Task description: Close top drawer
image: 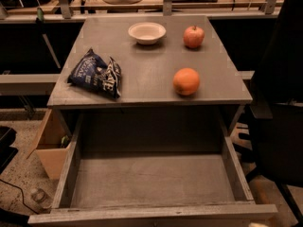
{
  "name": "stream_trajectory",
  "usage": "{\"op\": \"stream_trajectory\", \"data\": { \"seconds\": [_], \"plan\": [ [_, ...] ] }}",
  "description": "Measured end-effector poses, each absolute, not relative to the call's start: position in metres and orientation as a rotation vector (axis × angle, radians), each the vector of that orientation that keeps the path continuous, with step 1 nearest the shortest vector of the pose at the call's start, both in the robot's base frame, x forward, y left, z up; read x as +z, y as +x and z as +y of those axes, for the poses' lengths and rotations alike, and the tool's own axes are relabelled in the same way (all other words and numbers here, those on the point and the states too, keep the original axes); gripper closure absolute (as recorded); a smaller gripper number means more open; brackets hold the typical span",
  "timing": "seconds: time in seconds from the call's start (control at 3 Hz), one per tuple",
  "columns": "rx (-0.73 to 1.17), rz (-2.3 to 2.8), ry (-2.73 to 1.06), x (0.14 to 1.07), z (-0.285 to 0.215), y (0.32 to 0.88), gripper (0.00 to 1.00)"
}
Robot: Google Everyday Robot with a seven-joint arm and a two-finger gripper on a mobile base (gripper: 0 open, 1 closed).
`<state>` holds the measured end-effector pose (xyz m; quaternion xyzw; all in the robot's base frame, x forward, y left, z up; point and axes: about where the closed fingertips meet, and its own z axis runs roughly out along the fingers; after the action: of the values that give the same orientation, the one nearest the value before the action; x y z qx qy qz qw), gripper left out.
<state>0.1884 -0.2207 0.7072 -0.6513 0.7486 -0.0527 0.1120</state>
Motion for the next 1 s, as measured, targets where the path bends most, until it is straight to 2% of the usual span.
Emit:
{"op": "stream_trajectory", "data": {
  "seconds": [0.33,0.67,1.0],
  "plan": [
    [-0.077,2.185,-1.939,0.674,-0.213,0.175,0.41],
    [0.007,2.109,-1.968,0.64,-0.192,0.197,0.65],
    [0.056,1.961,-1.992,0.618,-0.166,0.247,0.88]
  ]
}}
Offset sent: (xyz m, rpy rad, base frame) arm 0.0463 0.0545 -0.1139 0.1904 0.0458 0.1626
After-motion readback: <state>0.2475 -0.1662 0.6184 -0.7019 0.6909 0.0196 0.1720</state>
